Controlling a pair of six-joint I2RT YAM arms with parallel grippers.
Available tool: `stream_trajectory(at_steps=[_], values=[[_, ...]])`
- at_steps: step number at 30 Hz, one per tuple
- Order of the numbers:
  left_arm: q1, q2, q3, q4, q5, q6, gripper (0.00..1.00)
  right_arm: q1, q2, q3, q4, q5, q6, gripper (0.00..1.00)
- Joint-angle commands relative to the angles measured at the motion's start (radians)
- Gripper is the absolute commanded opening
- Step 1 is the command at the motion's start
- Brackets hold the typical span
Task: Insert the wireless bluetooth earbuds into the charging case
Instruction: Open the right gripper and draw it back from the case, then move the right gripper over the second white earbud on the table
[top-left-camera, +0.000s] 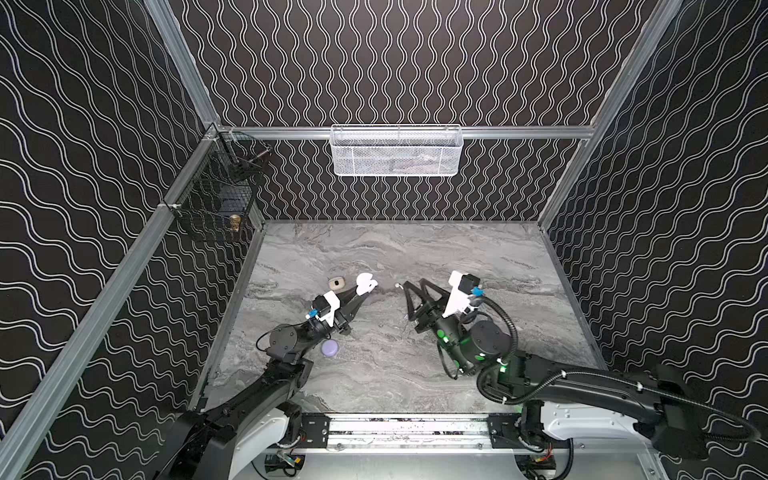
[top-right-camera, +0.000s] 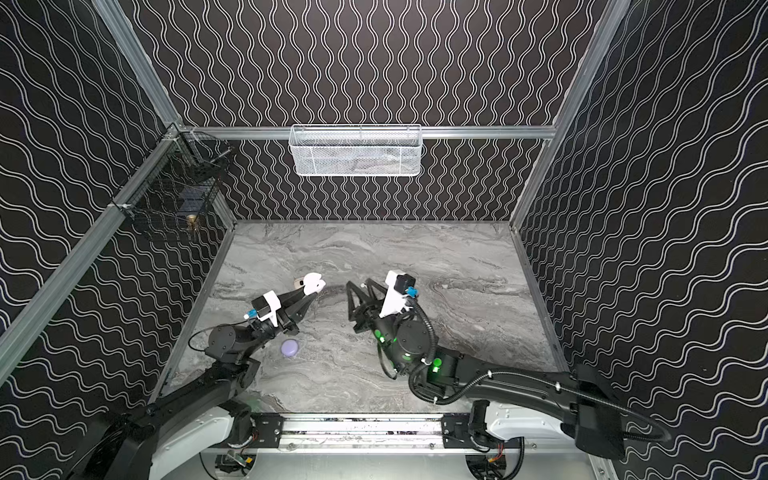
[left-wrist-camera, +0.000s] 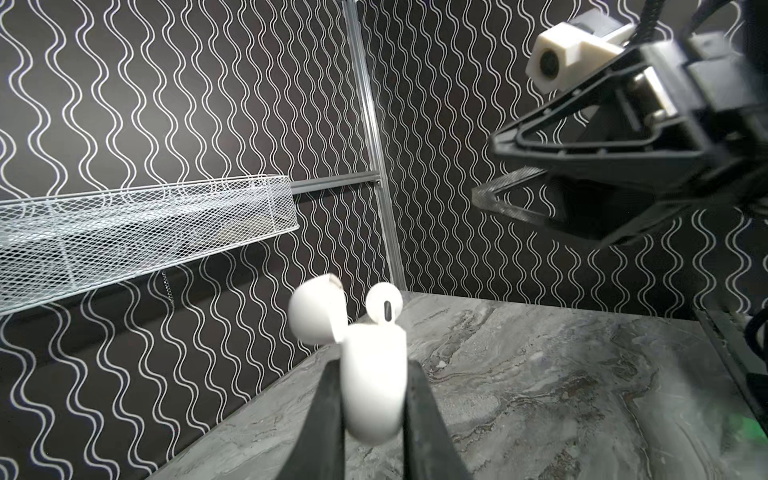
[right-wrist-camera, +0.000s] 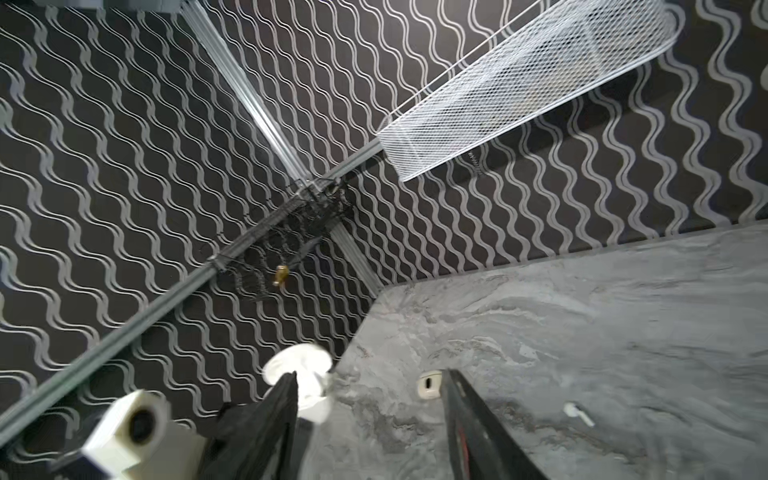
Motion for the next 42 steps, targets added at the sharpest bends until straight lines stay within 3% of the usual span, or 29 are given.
stream_trajectory(at_steps=[1, 3, 8, 10, 15, 18, 20, 26, 32, 37, 42], values=[[0.001, -0.025, 0.003, -0.061, 0.044, -0.009, 0.0, -0.162, -0.01, -0.001, -0.276, -0.025, 0.069, 0.54], [0.002, -0.03, 0.0, -0.061, 0.051, -0.021, 0.0, -0.235, -0.023, -0.01, -0.299, -0.16, 0.083, 0.46], [0.002, -0.015, 0.007, -0.035, 0.127, -0.054, 0.0, -0.228, -0.115, -0.134, -0.018, -0.585, -0.088, 0.4], [0.001, -0.017, 0.007, -0.028, 0.139, -0.057, 0.0, -0.191, -0.117, -0.144, 0.037, -0.679, -0.119, 0.38], [0.001, -0.037, 0.007, -0.053, 0.158, -0.038, 0.0, -0.091, -0.047, -0.085, 0.037, -0.68, -0.159, 0.34], [0.001, -0.049, -0.001, -0.054, 0.139, -0.033, 0.0, -0.099, 0.002, -0.058, -0.029, -0.481, -0.121, 0.35], [0.002, -0.062, -0.014, -0.052, 0.12, -0.035, 0.0, -0.15, 0.048, -0.041, -0.085, -0.388, -0.087, 0.41], [0.001, -0.127, -0.03, -0.143, 0.081, -0.025, 0.0, -0.373, 0.371, 0.162, -0.334, -0.538, -0.057, 0.5], [0.001, -0.165, -0.048, -0.176, 0.06, -0.022, 0.0, -0.483, 0.707, 0.443, -0.543, -0.743, -0.129, 0.66], [0.001, -0.159, -0.044, -0.187, 0.06, -0.013, 0.0, -0.489, 0.943, 0.685, -0.746, -0.725, -0.194, 0.69], [0.002, -0.139, -0.034, -0.188, 0.055, -0.002, 0.0, -0.487, 1.066, 0.832, -0.869, -0.705, -0.246, 0.68]])
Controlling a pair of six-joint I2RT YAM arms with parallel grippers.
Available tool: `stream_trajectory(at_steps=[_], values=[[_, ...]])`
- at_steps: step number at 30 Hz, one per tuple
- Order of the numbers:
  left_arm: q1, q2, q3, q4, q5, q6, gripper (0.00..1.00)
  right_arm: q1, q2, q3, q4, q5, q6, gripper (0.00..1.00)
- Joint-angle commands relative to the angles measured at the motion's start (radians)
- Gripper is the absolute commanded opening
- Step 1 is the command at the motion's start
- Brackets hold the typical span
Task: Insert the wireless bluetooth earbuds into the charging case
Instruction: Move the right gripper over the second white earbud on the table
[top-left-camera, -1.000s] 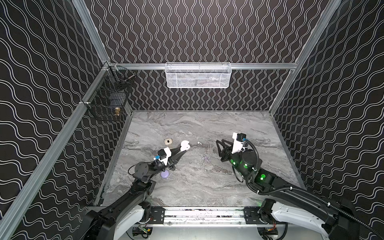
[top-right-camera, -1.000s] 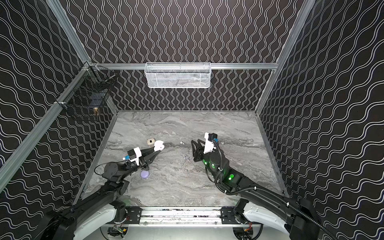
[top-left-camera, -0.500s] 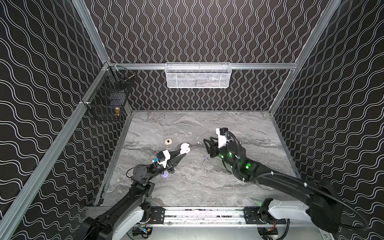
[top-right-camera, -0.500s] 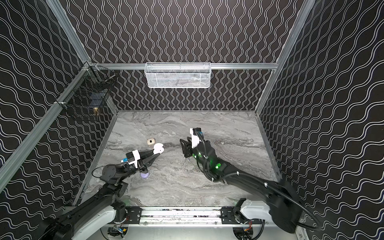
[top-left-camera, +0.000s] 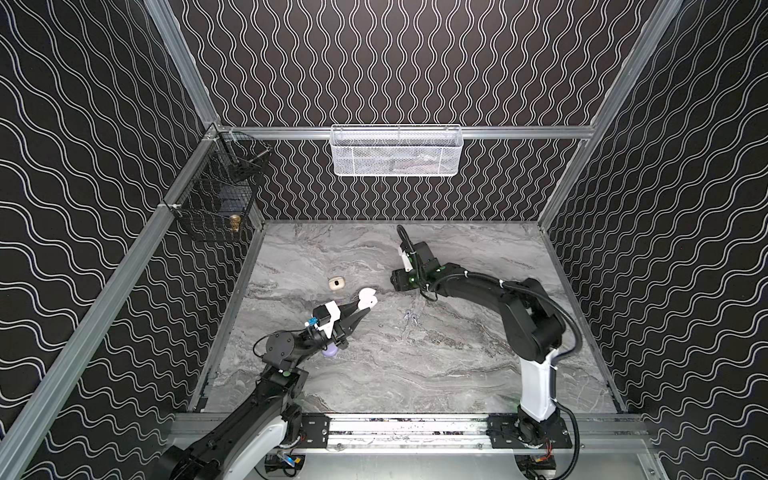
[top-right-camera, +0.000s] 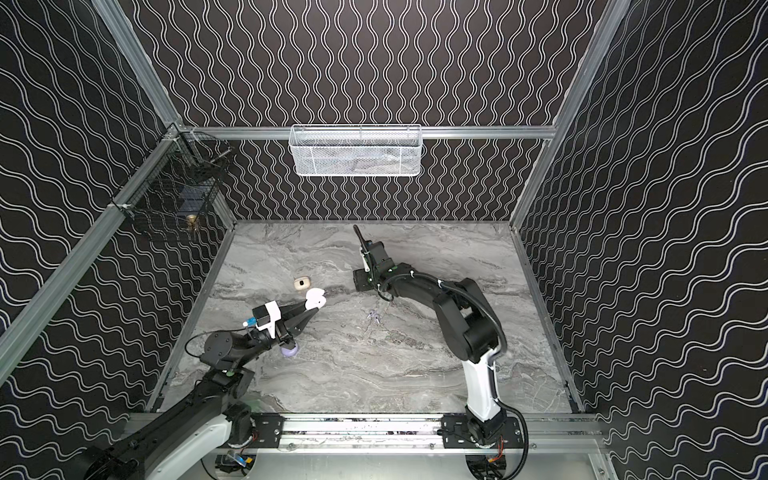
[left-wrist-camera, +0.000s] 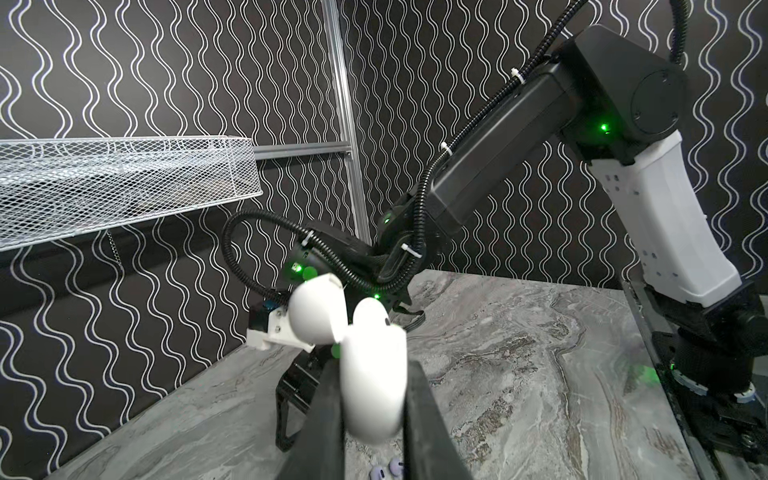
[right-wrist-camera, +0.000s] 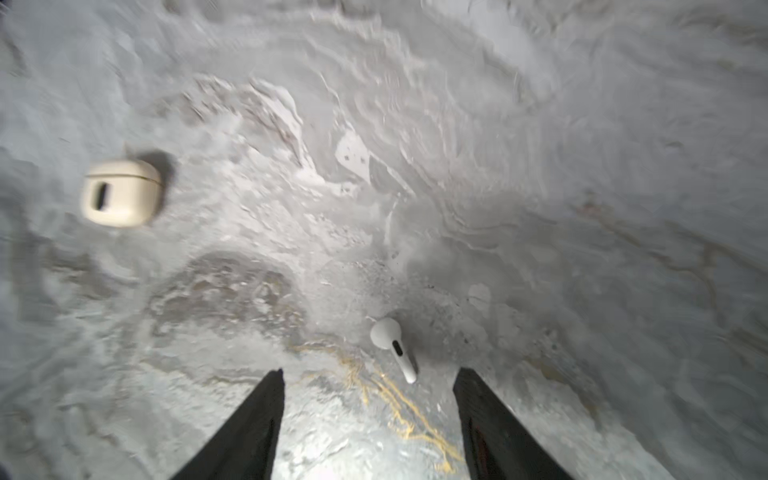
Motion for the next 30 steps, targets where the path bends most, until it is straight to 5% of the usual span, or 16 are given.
stream_trajectory(at_steps=[1, 14, 21, 30], values=[[0.002, 0.012, 0.012, 0.014, -0.005, 0.016, 0.0, 0.002, 0.052, 0.075, -0.149, 0.007, -0.056, 0.68], [0.003, 0.034, 0.016, 0.016, -0.019, 0.027, 0.0, 0.014, 0.158, 0.184, -0.252, 0.023, -0.083, 0.59], [0.003, 0.023, 0.018, 0.014, -0.024, 0.024, 0.0, 0.039, 0.154, 0.191, -0.252, 0.03, -0.069, 0.42], [0.003, 0.024, 0.009, 0.037, -0.022, 0.01, 0.0, 0.048, 0.164, 0.216, -0.268, 0.112, -0.038, 0.39]])
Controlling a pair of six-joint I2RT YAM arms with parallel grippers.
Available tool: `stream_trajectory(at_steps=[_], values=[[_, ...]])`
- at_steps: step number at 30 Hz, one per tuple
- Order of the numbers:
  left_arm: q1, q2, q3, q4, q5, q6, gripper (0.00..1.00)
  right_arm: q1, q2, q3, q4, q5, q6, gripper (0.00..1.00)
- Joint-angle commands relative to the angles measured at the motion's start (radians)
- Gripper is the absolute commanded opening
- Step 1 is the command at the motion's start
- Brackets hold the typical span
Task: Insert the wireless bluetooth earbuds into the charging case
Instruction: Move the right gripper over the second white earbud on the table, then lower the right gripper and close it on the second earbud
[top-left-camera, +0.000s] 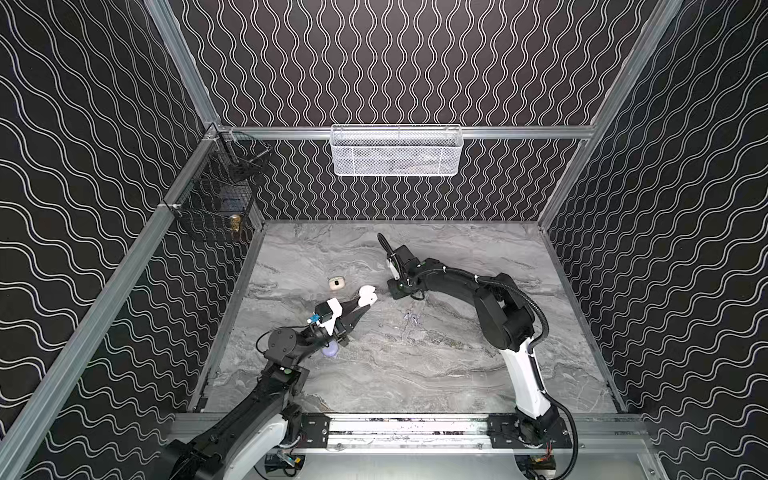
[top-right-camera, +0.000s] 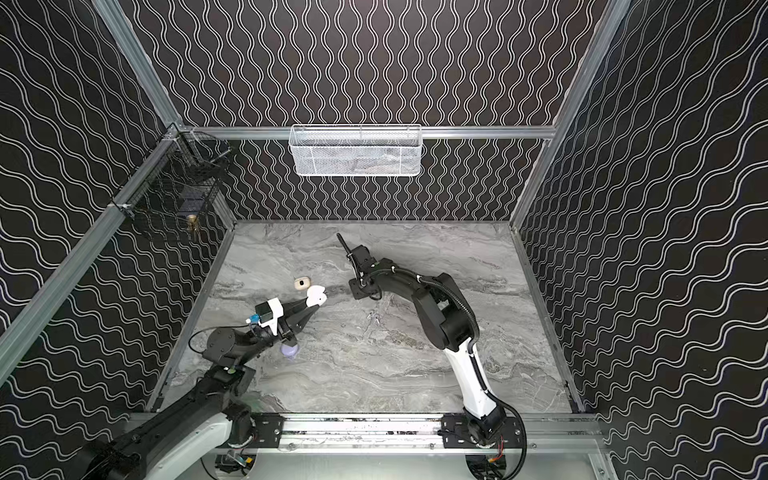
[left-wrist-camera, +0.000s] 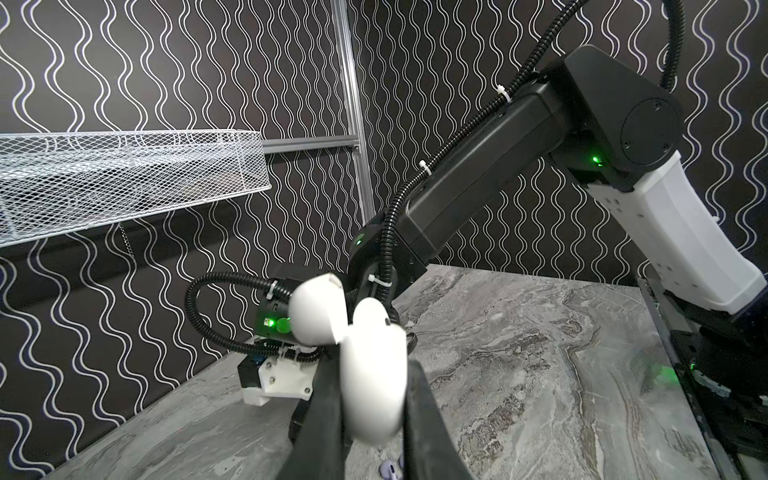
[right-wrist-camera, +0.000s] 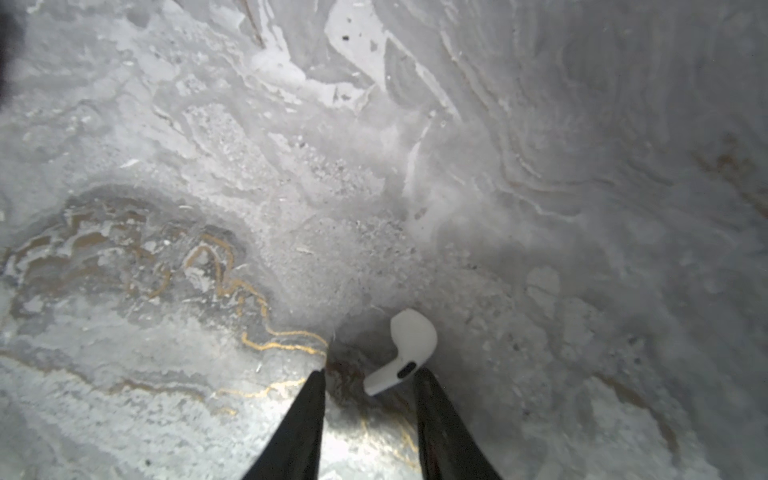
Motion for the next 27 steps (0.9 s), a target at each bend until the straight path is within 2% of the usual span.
stream_trajectory(at_steps=[1, 3, 8, 20, 27], values=[[0.001, -0.001, -0.001, 0.04, -0.001, -0.008, 0.0, 0.002, 0.008, 0.018, -0.032, 0.048, 0.025, 0.4], [0.003, -0.005, 0.001, 0.028, -0.001, -0.004, 0.0, 0.001, 0.013, 0.025, -0.04, 0.063, 0.03, 0.45], [0.002, -0.007, 0.002, 0.021, -0.004, 0.004, 0.0, 0.001, 0.034, 0.046, -0.054, 0.069, 0.045, 0.46], [0.001, -0.012, 0.002, 0.007, -0.016, 0.016, 0.0, 0.041, 0.094, 0.128, -0.079, 0.053, 0.068, 0.41], [0.0, -0.016, 0.002, -0.001, -0.015, 0.017, 0.0, 0.046, 0.093, 0.122, -0.095, 0.1, 0.075, 0.39]])
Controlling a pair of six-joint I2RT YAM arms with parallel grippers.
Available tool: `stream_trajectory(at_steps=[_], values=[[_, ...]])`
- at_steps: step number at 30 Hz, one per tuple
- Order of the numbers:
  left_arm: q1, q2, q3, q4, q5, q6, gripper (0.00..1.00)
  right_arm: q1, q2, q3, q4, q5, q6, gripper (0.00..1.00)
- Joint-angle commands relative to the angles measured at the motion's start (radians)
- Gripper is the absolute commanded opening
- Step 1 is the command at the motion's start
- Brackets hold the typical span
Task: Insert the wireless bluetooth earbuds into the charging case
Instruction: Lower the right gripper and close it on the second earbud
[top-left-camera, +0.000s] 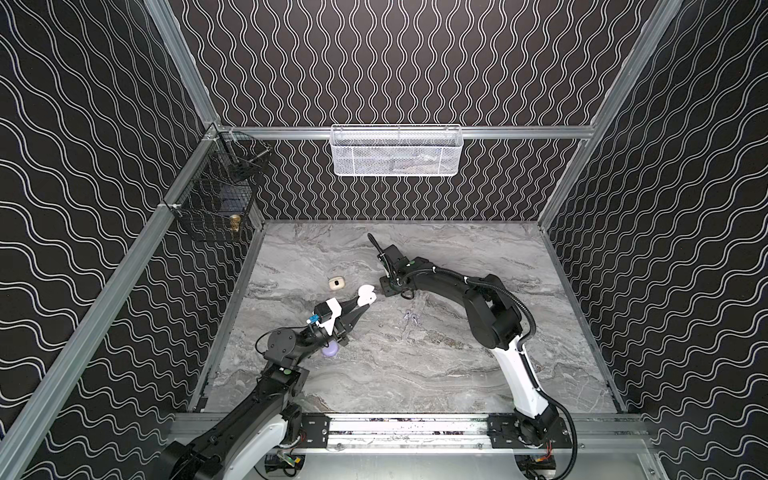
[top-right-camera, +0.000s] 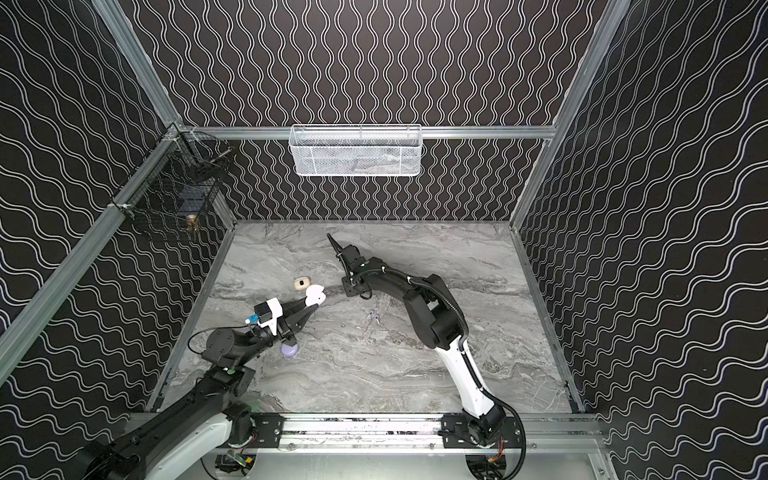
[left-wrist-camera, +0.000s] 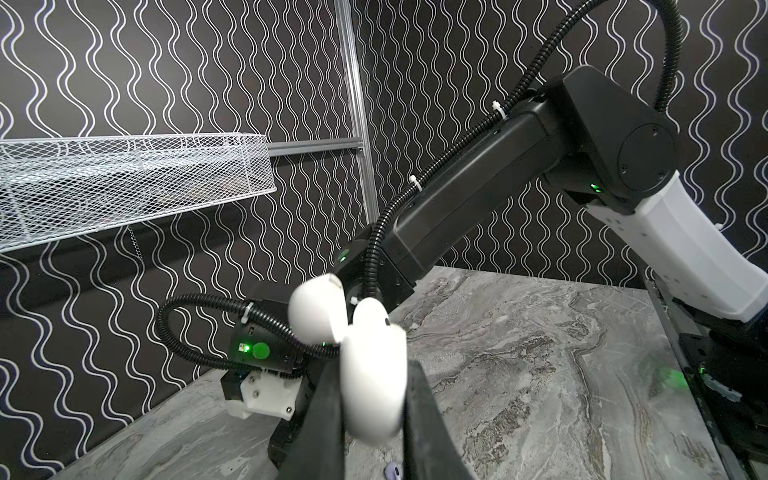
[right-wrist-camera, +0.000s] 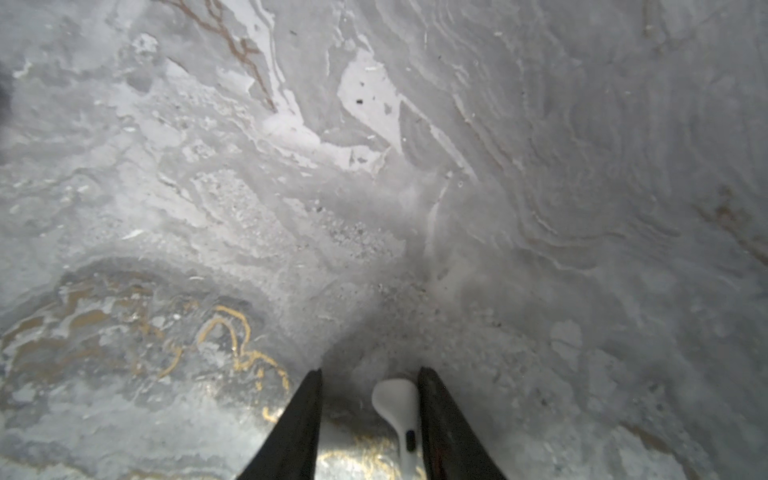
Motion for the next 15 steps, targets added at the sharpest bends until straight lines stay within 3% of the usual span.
stream_trajectory(at_steps=[1, 15], values=[[0.002, -0.004, 0.001, 0.008, -0.002, 0.012, 0.0, 0.0, 0.0, -0.013, -0.057, 0.018, 0.015, 0.39], [0.002, 0.003, 0.0, 0.03, 0.003, -0.001, 0.0, 0.001, 0.0, -0.028, -0.056, 0.034, 0.026, 0.15]])
